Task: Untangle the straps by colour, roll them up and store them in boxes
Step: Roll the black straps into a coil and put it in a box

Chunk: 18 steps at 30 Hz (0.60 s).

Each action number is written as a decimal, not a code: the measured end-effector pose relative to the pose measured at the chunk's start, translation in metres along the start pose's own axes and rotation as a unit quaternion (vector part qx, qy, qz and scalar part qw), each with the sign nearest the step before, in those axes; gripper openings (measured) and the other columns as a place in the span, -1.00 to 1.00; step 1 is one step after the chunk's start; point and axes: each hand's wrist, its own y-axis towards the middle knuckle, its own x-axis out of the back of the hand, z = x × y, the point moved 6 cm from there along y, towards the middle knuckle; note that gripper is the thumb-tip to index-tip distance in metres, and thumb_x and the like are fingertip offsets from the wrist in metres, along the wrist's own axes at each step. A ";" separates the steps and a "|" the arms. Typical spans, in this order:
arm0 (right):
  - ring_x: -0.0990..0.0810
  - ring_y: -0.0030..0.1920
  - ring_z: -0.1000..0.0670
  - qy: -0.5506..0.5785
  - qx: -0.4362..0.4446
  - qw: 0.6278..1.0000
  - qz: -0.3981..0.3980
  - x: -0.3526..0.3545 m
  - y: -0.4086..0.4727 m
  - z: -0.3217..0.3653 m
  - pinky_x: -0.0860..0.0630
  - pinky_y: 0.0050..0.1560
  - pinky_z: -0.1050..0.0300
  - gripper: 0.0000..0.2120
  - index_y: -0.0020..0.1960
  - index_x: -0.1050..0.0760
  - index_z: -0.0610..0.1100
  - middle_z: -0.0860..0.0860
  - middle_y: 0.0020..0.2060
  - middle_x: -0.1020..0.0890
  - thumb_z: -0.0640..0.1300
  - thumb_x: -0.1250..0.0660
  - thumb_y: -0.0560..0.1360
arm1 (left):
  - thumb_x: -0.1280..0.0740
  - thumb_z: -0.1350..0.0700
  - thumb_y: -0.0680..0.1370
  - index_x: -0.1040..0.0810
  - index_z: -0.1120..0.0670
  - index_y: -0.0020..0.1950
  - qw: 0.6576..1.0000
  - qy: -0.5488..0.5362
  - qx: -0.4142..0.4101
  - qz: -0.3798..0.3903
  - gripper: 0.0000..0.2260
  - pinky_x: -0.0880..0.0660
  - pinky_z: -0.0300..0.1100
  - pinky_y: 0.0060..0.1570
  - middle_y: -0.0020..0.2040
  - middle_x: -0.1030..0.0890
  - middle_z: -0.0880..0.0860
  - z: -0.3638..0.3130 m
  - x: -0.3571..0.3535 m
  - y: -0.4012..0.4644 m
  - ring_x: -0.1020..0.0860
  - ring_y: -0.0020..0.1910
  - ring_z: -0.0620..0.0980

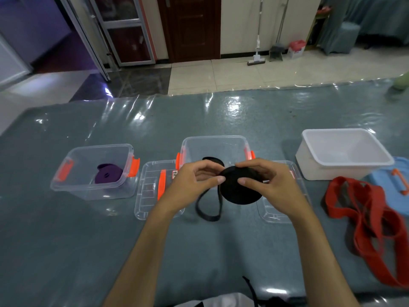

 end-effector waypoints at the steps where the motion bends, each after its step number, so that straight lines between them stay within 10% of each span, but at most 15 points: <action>1: -0.74 0.15 0.09 -0.003 -0.001 1.000 0.005 -0.001 -0.001 0.001 -0.58 0.13 0.30 -0.67 0.19 -0.71 0.03 0.14 0.08 -0.78 -0.26 -0.58 0.50 | -0.57 0.12 0.55 -0.74 -0.14 0.09 1.000 0.003 0.002 -0.003 -0.81 -0.60 -0.26 0.15 0.07 -0.77 -0.06 -0.001 0.001 0.000 -0.73 0.13 -0.07; 18: -0.77 0.02 -0.03 0.105 0.017 0.994 -0.039 -0.019 0.002 0.019 -0.67 -0.02 0.17 -0.77 -0.01 -0.66 -0.02 0.01 -0.07 -0.77 -0.29 -0.60 0.47 | -0.62 0.23 0.47 -0.69 -0.11 -0.01 0.995 -0.040 -0.070 -0.054 -0.73 -0.65 -0.19 0.04 0.02 -0.75 -0.02 -0.034 0.020 -0.022 -0.73 0.01 -0.02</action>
